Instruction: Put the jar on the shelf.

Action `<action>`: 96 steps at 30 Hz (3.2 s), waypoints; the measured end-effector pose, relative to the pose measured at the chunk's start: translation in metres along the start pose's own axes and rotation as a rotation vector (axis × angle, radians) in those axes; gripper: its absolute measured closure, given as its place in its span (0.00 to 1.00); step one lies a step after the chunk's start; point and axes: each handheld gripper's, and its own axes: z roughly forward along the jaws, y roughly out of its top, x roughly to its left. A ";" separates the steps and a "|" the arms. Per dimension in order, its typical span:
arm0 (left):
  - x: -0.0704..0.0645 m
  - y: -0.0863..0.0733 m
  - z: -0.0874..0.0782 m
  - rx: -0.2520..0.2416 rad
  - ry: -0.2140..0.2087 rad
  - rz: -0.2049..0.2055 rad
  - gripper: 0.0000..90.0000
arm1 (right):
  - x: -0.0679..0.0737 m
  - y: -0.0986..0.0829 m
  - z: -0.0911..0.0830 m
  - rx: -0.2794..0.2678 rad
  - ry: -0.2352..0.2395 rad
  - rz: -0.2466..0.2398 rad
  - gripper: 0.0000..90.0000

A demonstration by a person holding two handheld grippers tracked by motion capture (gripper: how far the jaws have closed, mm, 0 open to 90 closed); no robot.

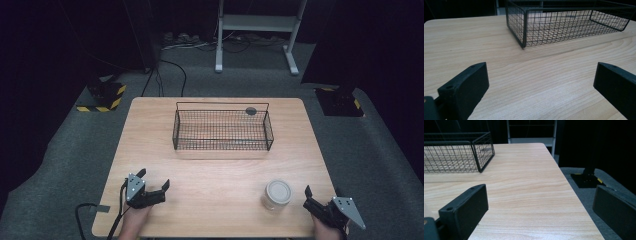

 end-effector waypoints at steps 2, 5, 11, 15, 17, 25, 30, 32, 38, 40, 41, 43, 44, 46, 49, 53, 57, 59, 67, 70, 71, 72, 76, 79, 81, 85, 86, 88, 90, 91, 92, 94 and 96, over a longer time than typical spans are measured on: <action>0.000 0.000 0.000 -0.001 0.001 0.002 0.00 | -0.002 0.000 0.000 -0.001 0.012 0.022 0.00; 0.000 0.000 0.000 -0.001 0.001 0.003 0.00 | -0.004 0.000 0.000 -0.005 0.024 0.031 0.00; 0.000 0.000 0.000 0.000 -0.001 0.000 0.00 | -0.004 0.001 0.000 0.015 0.062 0.034 0.00; 0.000 0.000 0.000 0.002 -0.003 -0.001 0.00 | -0.003 0.006 -0.003 0.025 0.084 0.042 0.00; 0.000 0.000 0.000 0.002 -0.004 -0.001 0.00 | -0.001 0.009 -0.006 0.025 0.101 0.046 0.00; 0.000 0.000 0.000 0.004 -0.005 -0.002 0.00 | 0.007 0.020 -0.012 0.035 0.147 0.032 0.00; 0.001 0.000 0.000 0.005 -0.006 -0.003 0.00 | 0.014 0.028 -0.016 0.062 0.151 0.014 0.00; 0.001 0.000 0.000 0.005 -0.006 -0.005 0.00 | 0.015 0.029 -0.018 0.064 0.158 0.016 0.00; 0.001 0.000 0.001 0.006 -0.006 -0.007 0.00 | 0.022 0.038 -0.023 0.085 0.196 0.013 0.00; 0.001 0.000 0.001 0.006 -0.007 -0.008 0.00 | 0.024 0.043 -0.025 0.097 0.217 0.010 0.00; 0.001 0.000 0.001 0.006 -0.007 -0.010 0.00 | 0.025 0.045 -0.026 0.100 0.224 0.006 0.00; 0.001 0.000 0.001 0.007 -0.007 -0.010 0.00 | 0.028 0.051 -0.028 0.105 0.241 0.001 0.00; 0.001 0.000 0.001 0.007 -0.008 -0.012 0.00 | 0.029 0.052 -0.029 0.108 0.251 0.000 0.00; 0.001 0.000 0.001 0.006 -0.009 -0.014 0.00 | 0.033 0.057 -0.031 0.118 0.270 -0.006 0.00; 0.001 0.000 0.001 0.007 -0.009 -0.012 0.00 | 0.036 0.060 -0.032 0.119 0.280 -0.010 0.00; 0.001 0.001 0.001 0.009 -0.008 -0.014 0.00 | 0.039 0.060 -0.030 0.125 0.305 -0.013 0.00; 0.002 0.001 0.001 0.009 -0.010 -0.014 0.00 | 0.043 0.058 -0.028 0.147 0.355 -0.020 0.00; 0.002 0.001 0.001 0.009 -0.011 -0.015 0.00 | 0.046 0.058 -0.027 0.159 0.378 -0.031 0.00; 0.002 0.001 0.001 0.009 -0.013 -0.016 0.00 | 0.057 0.055 -0.024 0.193 0.420 -0.060 0.00; 0.002 0.001 0.001 0.009 -0.013 -0.016 0.00 | 0.061 0.055 -0.023 0.197 0.439 -0.066 0.00; 0.002 0.001 0.001 0.010 -0.013 -0.016 0.00 | 0.062 0.054 -0.023 0.200 0.445 -0.067 0.00; 0.002 0.001 0.001 0.009 -0.014 -0.017 0.00 | 0.063 0.054 -0.022 0.201 0.454 -0.069 0.00; 0.002 0.001 0.001 0.009 -0.014 -0.017 0.00 | 0.066 0.055 -0.021 0.207 0.477 -0.079 0.00; 0.002 0.001 0.001 0.009 -0.015 -0.019 0.00 | 0.068 0.055 -0.019 0.212 0.495 -0.086 0.00; 0.002 0.001 0.001 0.009 -0.016 -0.018 0.00 | 0.070 0.055 -0.017 0.210 0.514 -0.094 0.00; 0.002 0.001 0.001 0.009 -0.017 -0.018 0.00 | 0.070 0.054 -0.016 0.211 0.529 -0.101 0.00; 0.002 0.001 0.001 0.009 -0.017 -0.018 0.00 | 0.071 0.054 -0.015 0.212 0.530 -0.104 0.00; 0.002 0.001 0.001 0.009 -0.018 -0.019 0.00 | 0.071 0.053 -0.014 0.216 0.535 -0.108 0.00; 0.002 0.001 0.001 0.009 -0.017 -0.020 0.00 | 0.072 0.052 -0.012 0.221 0.533 -0.118 0.00; 0.002 0.001 0.001 0.010 -0.018 -0.019 0.00 | 0.072 0.052 -0.012 0.224 0.536 -0.117 0.00; 0.002 0.001 0.001 0.009 -0.018 -0.019 0.00 | 0.073 0.051 -0.011 0.227 0.539 -0.119 0.00; 0.002 0.001 0.001 0.009 -0.018 -0.020 0.00 | 0.075 0.049 -0.010 0.233 0.547 -0.129 0.00; 0.002 0.001 0.001 0.009 -0.018 -0.021 0.00 | 0.075 0.048 -0.009 0.235 0.550 -0.131 0.00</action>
